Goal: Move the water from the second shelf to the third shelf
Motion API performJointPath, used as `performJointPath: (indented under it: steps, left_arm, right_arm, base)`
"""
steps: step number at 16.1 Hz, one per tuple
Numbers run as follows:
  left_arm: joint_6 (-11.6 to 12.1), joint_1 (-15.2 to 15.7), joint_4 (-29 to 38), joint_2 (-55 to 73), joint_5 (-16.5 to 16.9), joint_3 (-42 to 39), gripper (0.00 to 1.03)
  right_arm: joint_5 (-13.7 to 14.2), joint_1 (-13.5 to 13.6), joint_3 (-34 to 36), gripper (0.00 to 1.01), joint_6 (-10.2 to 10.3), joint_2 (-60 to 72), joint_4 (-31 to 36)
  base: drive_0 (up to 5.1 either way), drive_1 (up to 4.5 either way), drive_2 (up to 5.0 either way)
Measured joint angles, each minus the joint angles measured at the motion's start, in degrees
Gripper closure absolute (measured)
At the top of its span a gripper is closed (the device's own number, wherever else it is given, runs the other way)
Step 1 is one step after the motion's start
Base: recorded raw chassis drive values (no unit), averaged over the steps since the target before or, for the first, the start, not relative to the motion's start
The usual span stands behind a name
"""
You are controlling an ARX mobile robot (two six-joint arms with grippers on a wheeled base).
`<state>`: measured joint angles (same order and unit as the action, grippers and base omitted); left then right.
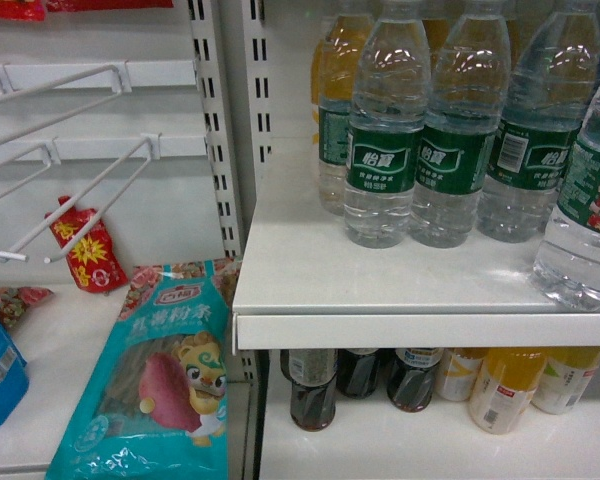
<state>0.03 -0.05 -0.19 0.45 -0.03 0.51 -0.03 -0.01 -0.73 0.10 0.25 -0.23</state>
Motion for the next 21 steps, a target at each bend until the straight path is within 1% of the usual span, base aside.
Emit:
performJointPath:
  steps: [4, 5, 6, 21]
  left_arm:
    - [0.0, 0.0, 0.0, 0.0, 0.0, 0.0, 0.05]
    - [0.0, 0.0, 0.0, 0.0, 0.0, 0.0, 0.05]
    - [0.0, 0.0, 0.0, 0.0, 0.0, 0.0, 0.05]
    - [-0.02, 0.0, 0.02, 0.0, -0.02, 0.0, 0.05]
  right_arm:
    - [0.02, 0.0, 0.0, 0.05, 0.02, 0.0, 0.0]
    - [0.02, 0.0, 0.0, 0.02, 0.02, 0.0, 0.0]
    - [0.02, 0.0, 0.0, 0.03, 0.02, 0.0, 0.02]
    - [0.0, 0.0, 0.0, 0.03, -0.07, 0.0, 0.04]
  base:
    - [0.0, 0.0, 0.0]
    - [0.0, 0.0, 0.0]
    - [0.0, 0.0, 0.0]
    - [0.0, 0.0, 0.0]
